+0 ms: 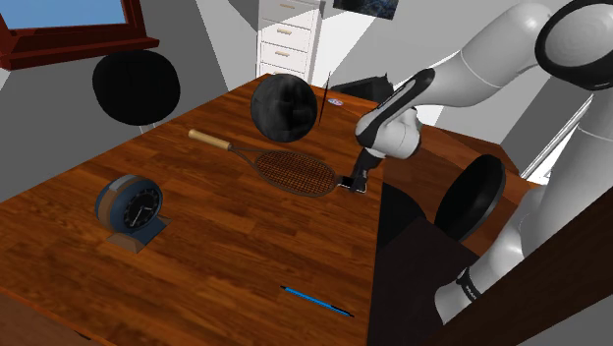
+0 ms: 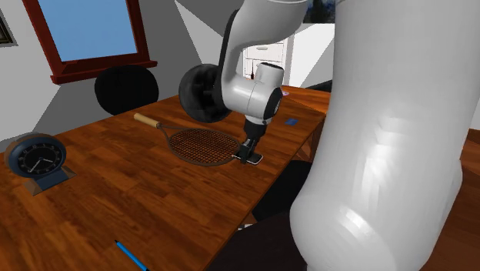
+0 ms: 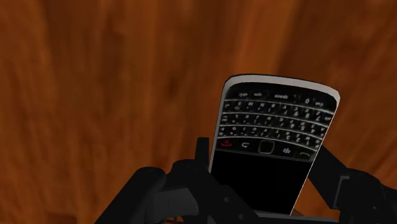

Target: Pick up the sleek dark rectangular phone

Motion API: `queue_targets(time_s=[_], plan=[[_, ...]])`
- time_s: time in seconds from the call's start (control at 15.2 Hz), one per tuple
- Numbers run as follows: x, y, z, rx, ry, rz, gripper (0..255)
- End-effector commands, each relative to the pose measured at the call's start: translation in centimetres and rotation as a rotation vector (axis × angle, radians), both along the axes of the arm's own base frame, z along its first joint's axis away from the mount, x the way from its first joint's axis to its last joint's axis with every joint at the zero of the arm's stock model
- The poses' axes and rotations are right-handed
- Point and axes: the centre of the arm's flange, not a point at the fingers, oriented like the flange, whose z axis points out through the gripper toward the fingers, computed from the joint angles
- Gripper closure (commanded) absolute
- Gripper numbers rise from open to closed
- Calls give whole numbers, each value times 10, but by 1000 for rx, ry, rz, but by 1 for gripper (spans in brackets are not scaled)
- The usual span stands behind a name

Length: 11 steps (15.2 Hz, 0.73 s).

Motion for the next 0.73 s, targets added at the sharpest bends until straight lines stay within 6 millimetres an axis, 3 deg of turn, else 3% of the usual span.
queue_targets(time_s=[0.0, 0.53, 0.66], plan=[[0, 0, 12, -1, 1, 0, 255], [0, 0, 54, -1, 1, 0, 255], [0, 0, 55, -1, 1, 0, 255]])
